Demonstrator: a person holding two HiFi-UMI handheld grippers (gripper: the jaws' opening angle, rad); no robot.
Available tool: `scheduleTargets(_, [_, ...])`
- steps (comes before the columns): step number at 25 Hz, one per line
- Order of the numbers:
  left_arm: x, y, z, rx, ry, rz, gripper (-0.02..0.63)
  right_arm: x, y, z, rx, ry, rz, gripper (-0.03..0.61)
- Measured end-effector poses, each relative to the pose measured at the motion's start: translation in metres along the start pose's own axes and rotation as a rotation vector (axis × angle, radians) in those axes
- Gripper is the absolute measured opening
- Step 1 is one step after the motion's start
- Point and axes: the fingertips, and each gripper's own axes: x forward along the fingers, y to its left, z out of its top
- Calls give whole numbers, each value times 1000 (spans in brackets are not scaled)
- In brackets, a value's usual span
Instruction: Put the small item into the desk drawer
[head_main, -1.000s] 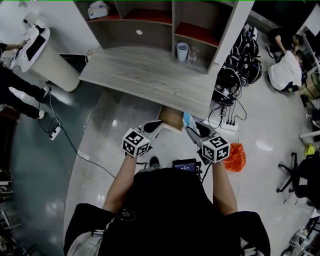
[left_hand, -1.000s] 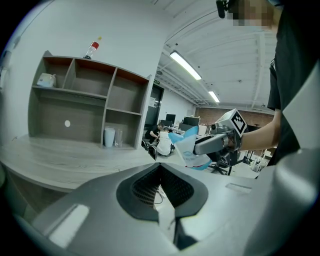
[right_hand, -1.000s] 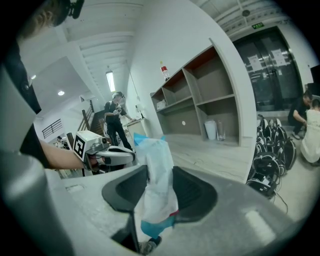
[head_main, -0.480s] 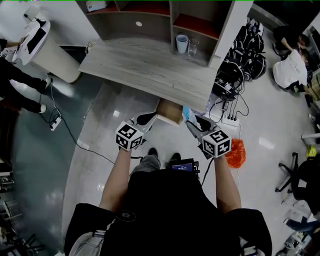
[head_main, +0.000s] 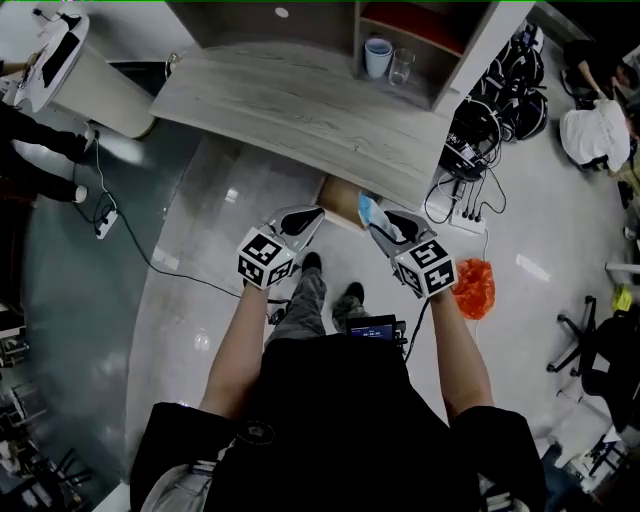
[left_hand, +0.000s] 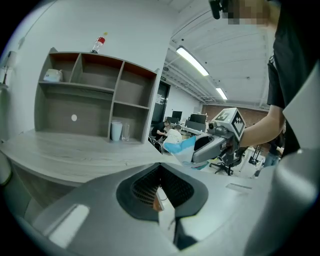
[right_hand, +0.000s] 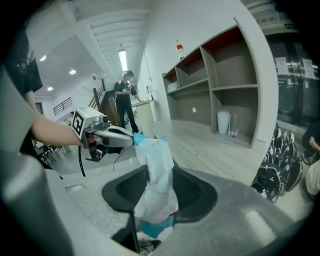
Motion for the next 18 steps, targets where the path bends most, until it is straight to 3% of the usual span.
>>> scheduleTargets(11, [14, 33, -35, -52, 34, -17, 2, 77, -7, -25, -66, 167, 14, 164])
scheduleTargets(18, [23, 48, -57, -83, 48, -24, 2, 118, -15, -48, -45, 240, 10, 164])
